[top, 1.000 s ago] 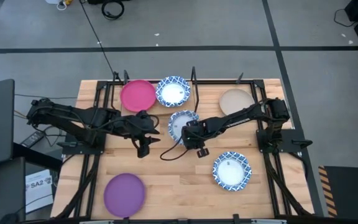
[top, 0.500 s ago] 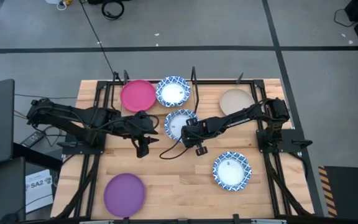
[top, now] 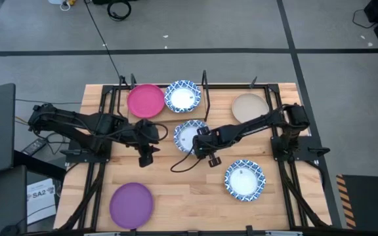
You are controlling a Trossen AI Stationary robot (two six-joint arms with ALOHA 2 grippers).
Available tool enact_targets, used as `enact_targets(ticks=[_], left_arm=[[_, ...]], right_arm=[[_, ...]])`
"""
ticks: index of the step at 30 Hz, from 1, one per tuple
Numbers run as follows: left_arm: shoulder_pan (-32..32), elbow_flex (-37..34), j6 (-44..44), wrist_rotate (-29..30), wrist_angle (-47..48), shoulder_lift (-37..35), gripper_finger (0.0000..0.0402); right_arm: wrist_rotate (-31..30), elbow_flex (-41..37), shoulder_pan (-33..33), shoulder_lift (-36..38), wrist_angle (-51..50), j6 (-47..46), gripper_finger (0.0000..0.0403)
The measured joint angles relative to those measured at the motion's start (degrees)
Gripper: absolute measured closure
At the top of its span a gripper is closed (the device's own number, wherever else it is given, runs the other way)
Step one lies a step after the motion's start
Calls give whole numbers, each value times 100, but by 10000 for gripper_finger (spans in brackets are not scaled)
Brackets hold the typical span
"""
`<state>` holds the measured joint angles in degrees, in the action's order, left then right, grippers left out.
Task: Place and stack plates onto a shelf
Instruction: Stack the white bowl on top of the white bowl on the shelf
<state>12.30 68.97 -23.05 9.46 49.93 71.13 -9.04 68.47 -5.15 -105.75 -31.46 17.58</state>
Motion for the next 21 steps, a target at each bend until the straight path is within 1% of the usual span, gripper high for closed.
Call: enact_targets(ticks=[5, 11, 21], left_arm=[[273, -1, 72, 371, 128, 0, 259], [584, 0, -181, 700, 256, 0, 259], [988, 0, -454, 1052, 265, 9, 259]], right_arm=[[-2, 0, -126, 209, -57, -2, 389], [-13, 0, -250, 566, -17, 0, 390], [-17, 2, -393, 1273, 117, 15, 390]])
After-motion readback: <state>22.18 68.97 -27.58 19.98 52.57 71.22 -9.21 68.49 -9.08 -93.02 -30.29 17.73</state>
